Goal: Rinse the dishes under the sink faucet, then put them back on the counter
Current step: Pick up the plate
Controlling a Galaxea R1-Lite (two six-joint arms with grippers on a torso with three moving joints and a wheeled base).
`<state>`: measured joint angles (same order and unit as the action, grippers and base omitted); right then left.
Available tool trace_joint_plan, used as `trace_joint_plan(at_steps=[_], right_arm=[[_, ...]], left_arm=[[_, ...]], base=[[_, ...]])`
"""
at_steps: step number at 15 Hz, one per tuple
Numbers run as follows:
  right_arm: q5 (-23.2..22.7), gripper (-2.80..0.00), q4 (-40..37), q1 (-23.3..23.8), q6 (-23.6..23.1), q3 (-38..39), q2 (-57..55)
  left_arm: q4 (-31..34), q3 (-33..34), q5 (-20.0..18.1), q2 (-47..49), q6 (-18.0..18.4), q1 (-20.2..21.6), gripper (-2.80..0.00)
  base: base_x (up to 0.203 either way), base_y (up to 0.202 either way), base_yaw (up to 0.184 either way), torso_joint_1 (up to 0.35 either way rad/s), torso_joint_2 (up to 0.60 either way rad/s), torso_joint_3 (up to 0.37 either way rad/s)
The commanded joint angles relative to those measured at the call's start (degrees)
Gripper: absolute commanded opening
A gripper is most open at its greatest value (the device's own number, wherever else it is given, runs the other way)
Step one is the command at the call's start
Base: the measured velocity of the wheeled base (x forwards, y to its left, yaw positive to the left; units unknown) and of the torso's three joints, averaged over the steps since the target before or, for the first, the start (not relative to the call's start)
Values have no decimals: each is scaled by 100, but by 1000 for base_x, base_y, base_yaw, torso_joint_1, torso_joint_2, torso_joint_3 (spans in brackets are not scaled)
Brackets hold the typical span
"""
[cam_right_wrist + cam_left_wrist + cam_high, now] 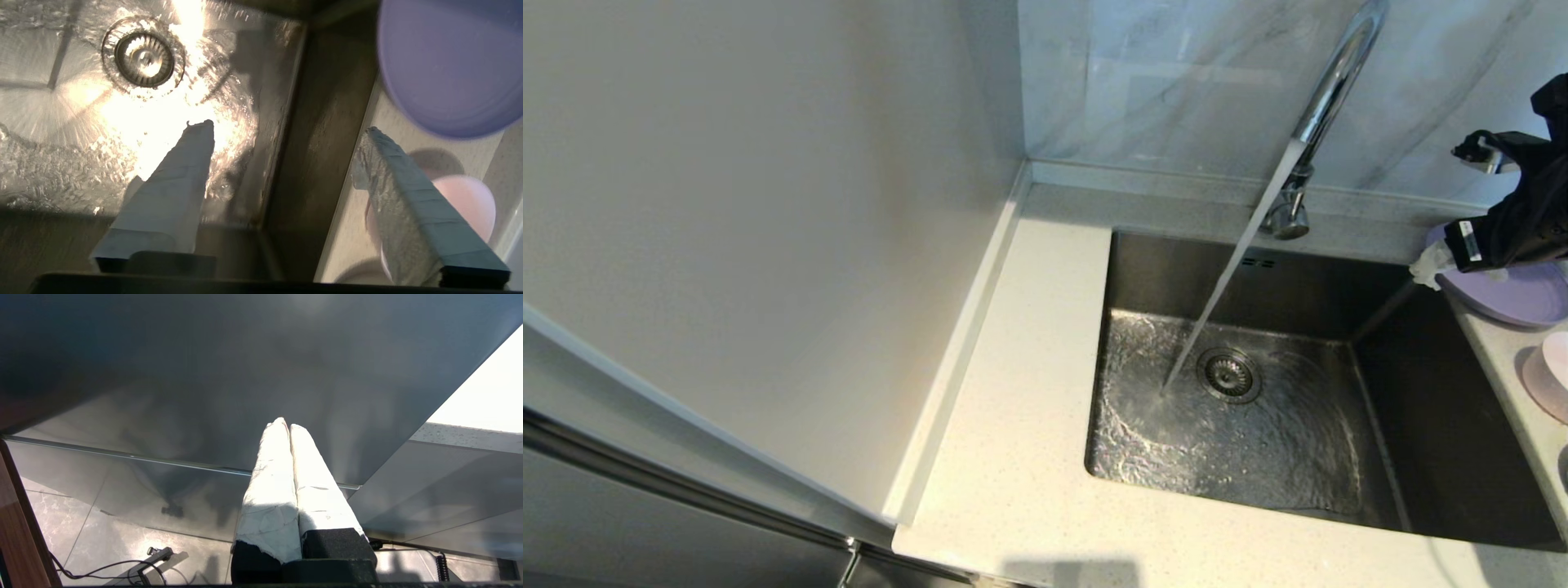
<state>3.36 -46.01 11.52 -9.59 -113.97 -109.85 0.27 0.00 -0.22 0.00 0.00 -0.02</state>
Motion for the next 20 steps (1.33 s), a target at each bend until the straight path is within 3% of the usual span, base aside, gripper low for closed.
trace_joint_plan(at_steps=[1, 4, 6, 8, 12, 20], right_arm=[[136, 0, 223, 50, 9, -29, -340], [730, 0, 920, 68, -15, -28, -594], [1544, 0, 1502, 71, -341, 12, -773], [1592, 0, 1762, 154, -789, 20, -888], [1750, 0, 2134, 166, -1136, 16, -1133], [2169, 0, 2553, 175, -1510, 24, -1337]], left_arm=[[0, 0, 4, 0, 0, 2, -280], [0, 0, 4, 0, 0, 2, -280], [0, 0, 4, 0, 0, 2, -280], [0, 0, 4, 0, 0, 2, -280], [0, 0, 4, 0, 0, 2, -280], [0, 0, 4, 0, 0, 2, -280]], base=[[0, 0, 0, 0, 0, 0], [0, 0, 0, 0, 0, 0], [0, 0, 0, 0, 0, 0], [0, 0, 0, 0, 0, 0], [0, 0, 0, 0, 0, 0], [0, 0, 0, 0, 0, 0]])
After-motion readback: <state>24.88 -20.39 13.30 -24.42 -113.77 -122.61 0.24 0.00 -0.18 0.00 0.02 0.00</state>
